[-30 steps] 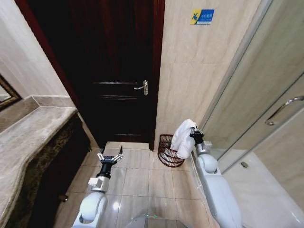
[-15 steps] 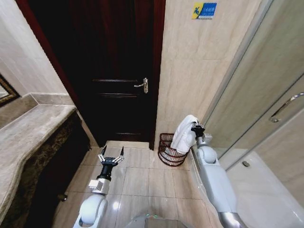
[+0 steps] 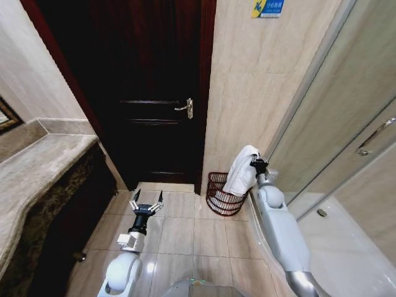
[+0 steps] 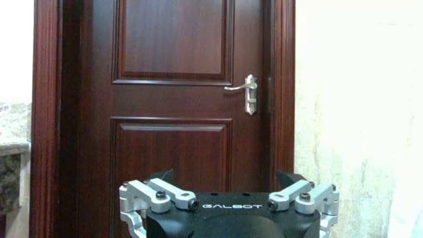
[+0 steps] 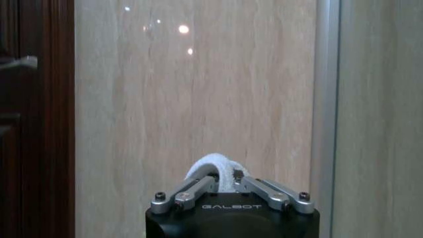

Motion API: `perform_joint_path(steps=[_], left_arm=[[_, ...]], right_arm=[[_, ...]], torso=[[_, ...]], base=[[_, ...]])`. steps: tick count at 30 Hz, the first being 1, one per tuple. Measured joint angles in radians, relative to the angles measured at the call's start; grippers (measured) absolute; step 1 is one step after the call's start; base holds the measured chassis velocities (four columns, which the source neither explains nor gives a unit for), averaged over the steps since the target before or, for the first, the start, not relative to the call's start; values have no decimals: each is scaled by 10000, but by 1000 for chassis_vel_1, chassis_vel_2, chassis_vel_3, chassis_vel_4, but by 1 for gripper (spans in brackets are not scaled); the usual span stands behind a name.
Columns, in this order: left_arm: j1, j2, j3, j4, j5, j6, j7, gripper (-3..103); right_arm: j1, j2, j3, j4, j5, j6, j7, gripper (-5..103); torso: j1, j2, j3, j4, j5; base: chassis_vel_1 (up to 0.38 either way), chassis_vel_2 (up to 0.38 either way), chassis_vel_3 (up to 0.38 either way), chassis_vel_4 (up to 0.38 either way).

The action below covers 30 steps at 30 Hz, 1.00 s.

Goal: Discard the used towel into the hamper.

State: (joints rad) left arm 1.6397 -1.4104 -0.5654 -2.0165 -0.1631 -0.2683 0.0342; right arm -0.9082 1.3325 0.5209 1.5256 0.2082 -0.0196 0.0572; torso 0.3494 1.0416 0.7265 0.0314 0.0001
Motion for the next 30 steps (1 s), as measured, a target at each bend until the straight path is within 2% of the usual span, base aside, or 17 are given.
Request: perform_joint_path(steps=[22,30], left_arm=[[114,7,57,-116,31,-190,175,100],[253,46,31,-139,34,-384,204,100]], right_arm=[[-1901,48,368,1733,-92,138,308,4],[-2464,261,464,2267,-49,219,461,4]], torso=[[-462,-1022,-560,1,-2],[-647,-1435,-793,2,-2]], base=[[0,0,0,0],[0,0,0,0]])
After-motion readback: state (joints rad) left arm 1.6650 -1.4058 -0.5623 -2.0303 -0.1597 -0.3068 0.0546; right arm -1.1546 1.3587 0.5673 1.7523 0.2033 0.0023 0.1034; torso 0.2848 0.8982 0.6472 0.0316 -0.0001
